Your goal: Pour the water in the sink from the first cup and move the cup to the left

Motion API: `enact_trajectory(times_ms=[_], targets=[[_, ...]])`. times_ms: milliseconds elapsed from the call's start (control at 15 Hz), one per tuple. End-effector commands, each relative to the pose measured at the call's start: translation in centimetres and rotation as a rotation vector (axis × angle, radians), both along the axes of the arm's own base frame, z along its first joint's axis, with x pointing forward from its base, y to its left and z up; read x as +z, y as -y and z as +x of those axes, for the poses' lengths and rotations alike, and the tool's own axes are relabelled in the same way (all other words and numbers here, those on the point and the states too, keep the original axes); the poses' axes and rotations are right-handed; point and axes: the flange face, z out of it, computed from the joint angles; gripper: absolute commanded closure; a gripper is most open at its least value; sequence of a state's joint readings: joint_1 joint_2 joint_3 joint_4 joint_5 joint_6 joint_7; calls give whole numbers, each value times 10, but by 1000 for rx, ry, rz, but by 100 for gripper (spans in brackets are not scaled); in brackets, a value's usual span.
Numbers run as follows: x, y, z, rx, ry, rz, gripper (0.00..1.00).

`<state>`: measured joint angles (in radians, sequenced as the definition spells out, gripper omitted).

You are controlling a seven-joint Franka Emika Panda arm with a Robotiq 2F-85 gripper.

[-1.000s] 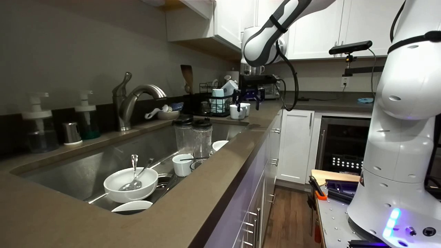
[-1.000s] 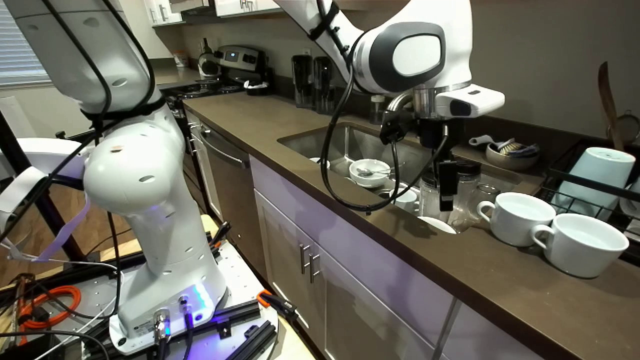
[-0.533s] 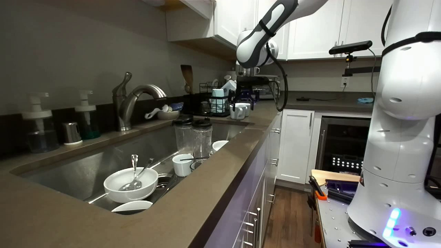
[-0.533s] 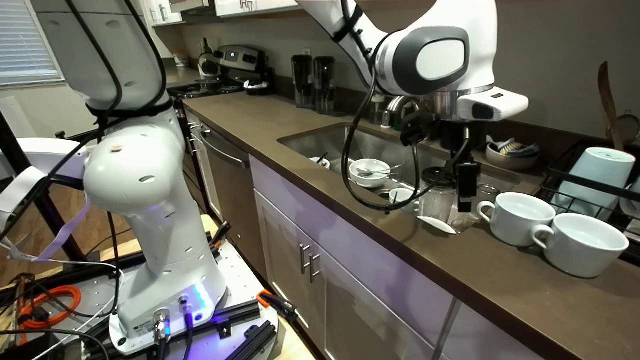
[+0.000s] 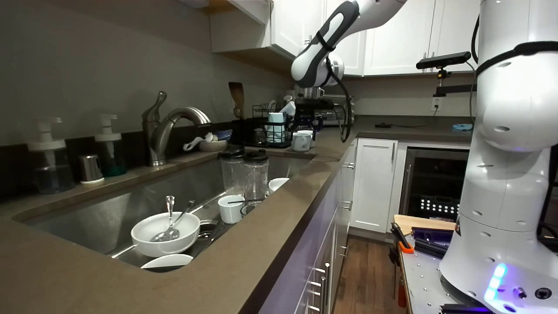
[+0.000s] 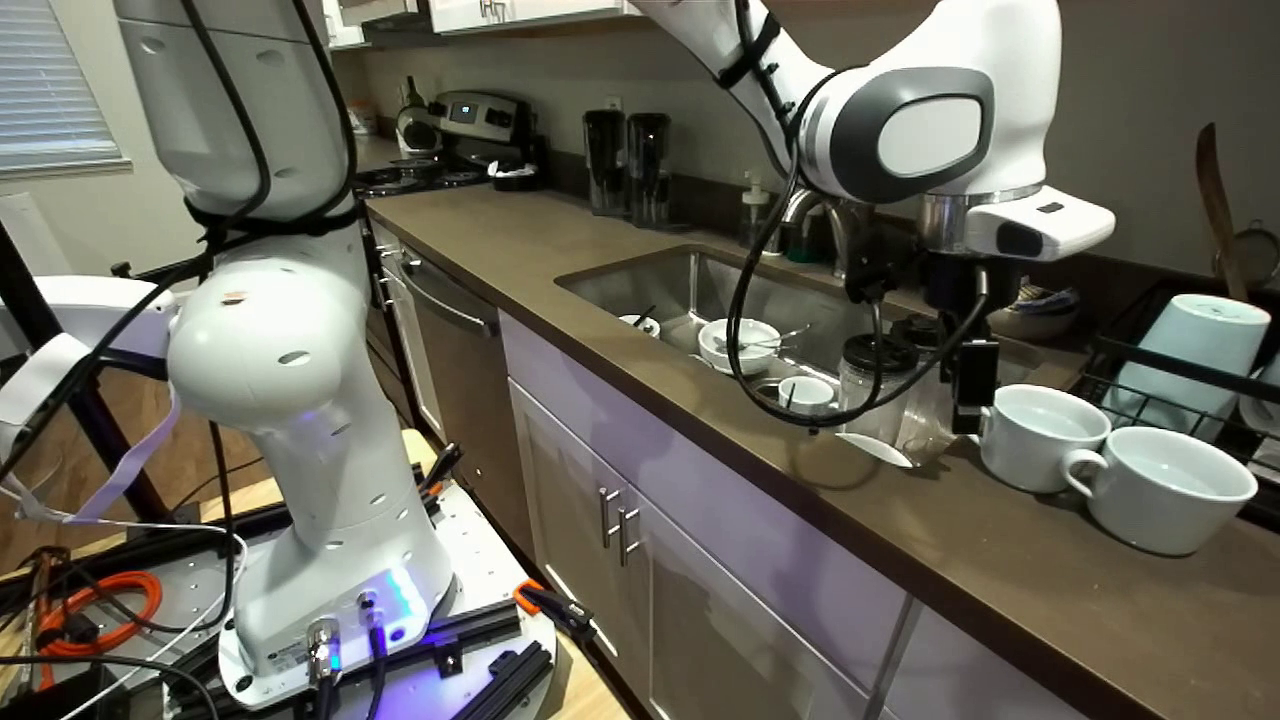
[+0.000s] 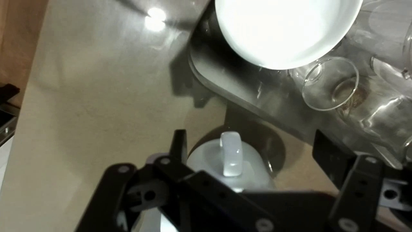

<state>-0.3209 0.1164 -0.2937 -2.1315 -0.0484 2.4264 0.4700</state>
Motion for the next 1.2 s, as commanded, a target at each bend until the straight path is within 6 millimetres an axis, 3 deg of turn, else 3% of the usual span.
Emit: enact_trajectory(times_ms=[0,667,1133], targets=[[-1,1,0,11,0,18,0],[-12,13,1,11,6,-11,0],[-12,12,-1,1,-4,6,0]])
